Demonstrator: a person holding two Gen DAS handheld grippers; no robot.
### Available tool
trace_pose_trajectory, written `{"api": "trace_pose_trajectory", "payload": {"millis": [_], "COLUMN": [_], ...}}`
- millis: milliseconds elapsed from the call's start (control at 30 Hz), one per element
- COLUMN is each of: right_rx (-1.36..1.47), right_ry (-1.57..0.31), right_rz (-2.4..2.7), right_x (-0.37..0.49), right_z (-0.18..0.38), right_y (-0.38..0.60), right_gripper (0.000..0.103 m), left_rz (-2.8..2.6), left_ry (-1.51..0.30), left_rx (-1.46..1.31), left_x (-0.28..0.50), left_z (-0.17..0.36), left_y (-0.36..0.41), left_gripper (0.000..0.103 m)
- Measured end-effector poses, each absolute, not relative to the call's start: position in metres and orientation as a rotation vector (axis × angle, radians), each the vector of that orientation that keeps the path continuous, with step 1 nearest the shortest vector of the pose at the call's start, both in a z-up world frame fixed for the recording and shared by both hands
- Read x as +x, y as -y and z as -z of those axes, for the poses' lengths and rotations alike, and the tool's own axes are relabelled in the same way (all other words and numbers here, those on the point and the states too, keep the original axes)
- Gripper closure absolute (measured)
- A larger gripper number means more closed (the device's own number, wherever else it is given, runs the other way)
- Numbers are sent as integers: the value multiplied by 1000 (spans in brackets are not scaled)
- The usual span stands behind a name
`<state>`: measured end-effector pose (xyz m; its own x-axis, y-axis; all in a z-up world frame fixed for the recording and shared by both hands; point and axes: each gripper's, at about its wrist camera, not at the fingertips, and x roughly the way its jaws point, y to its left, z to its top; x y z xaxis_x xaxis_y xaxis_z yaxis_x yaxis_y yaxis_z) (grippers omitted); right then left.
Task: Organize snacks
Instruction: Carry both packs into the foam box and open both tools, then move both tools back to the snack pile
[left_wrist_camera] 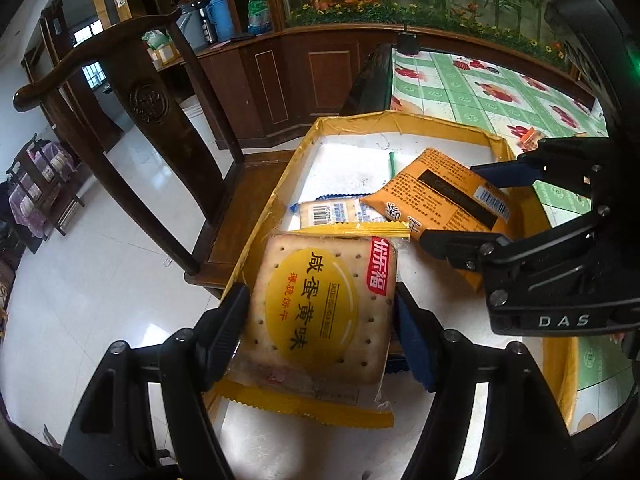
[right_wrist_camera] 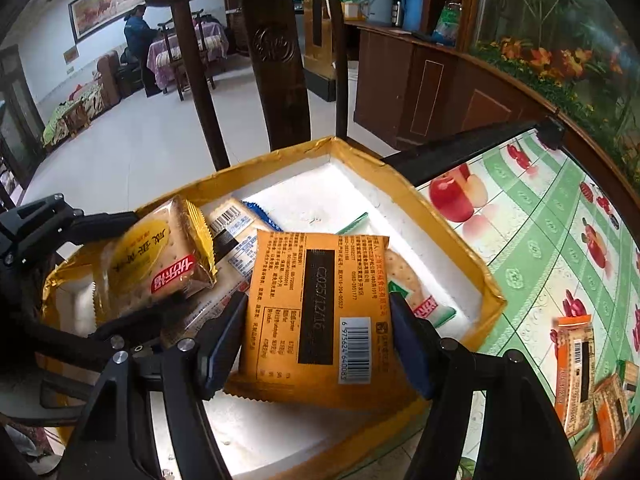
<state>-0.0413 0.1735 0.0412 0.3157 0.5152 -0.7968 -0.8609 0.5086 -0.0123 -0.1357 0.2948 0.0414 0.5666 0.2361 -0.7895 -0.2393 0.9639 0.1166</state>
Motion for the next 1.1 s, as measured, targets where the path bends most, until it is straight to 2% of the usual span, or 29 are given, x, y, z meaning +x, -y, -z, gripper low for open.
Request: {"api": "trace_pose_trajectory", "payload": {"millis": [167, 367, 633, 700, 767, 1100], "right_rx": [-474, -430, -398, -382, -362, -252], "right_ry": [-834, -823, -739, -716, -698, -720], "right_rz": [-959, -974, -945, -927, -904, -775], "right_x": [-42, -44, -57, -59, -59, -57], "right_z": [-40, -45, -67, -74, -79, -80], "right_y": [-172, -164, -137, -127, -113, -23], "right_gripper": [34, 29, 29, 23, 23, 23], "left_rz": [-296, -295, -341, -354, -345, -220], "left_ry": [-939, -960, -913, -879, -856, -821], "left_rx": [-8, -7, -25, -2, 1, 9], "left_x": [-134, -134, -147, -150, -151, -138], "left_z": [-41, -38, -55, -64, -70, -84], "left_y": [-295, -290, -281, -273, -266, -201], "left_gripper": [29, 16, 13, 10, 9, 8]}}
